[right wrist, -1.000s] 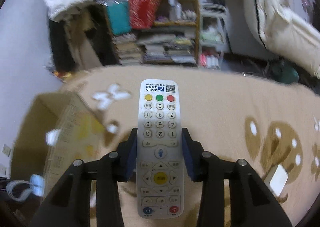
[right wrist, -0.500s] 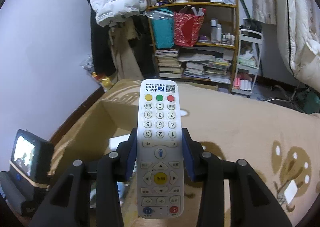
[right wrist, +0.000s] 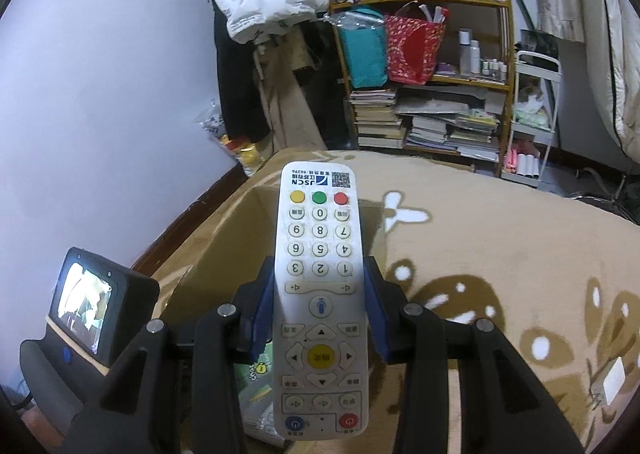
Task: Organize rigid objects
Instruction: 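Carry the white remote over the box and release it inside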
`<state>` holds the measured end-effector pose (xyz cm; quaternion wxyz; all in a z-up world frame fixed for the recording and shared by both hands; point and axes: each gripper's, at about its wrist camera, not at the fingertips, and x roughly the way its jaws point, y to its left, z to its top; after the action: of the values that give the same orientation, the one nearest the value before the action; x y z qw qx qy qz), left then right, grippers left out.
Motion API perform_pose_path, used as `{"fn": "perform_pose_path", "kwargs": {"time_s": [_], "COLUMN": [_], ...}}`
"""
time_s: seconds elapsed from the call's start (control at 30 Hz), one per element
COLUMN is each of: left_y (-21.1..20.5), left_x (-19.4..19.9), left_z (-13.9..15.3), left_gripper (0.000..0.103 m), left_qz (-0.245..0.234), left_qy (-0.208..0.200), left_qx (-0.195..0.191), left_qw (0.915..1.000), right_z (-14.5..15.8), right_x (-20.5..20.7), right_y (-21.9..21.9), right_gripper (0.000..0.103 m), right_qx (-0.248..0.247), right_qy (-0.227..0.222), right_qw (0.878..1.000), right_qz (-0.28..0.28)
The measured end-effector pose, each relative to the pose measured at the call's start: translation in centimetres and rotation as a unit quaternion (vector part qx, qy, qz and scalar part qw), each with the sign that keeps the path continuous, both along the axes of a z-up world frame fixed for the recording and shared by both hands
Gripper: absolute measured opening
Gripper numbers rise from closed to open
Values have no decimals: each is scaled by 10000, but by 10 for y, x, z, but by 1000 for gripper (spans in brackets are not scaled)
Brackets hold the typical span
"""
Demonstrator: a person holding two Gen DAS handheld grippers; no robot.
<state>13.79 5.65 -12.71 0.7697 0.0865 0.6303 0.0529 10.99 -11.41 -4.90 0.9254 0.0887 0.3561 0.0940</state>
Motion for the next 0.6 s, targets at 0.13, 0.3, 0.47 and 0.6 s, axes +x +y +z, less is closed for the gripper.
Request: {"fn": "perform_pose_path", "kwargs": {"time_s": [0.13, 0.3, 0.47, 0.6], "left_y": [0, 1, 2, 2], "left_x": [0, 1, 1, 1], "left_z": [0, 0, 1, 0], "left_gripper": [23, 23, 23, 23], "left_qz": [10, 17, 12, 10], "left_qy": [5, 10, 11, 14], "left_qx": [-11, -33, -47, -59], "left_qw": [10000, 10000, 10000, 10000], "right_z": [-9, -14, -24, -30], "right_x": [3, 9, 13, 16], "right_y": [5, 10, 18, 23], "right_gripper": [43, 43, 43, 43], "right_qx": [66, 91, -55, -66], "right_qy": [73, 107, 246, 399], "right_qw": [9999, 9998, 9996, 9990], "right_qz": [54, 127, 144, 213]}}
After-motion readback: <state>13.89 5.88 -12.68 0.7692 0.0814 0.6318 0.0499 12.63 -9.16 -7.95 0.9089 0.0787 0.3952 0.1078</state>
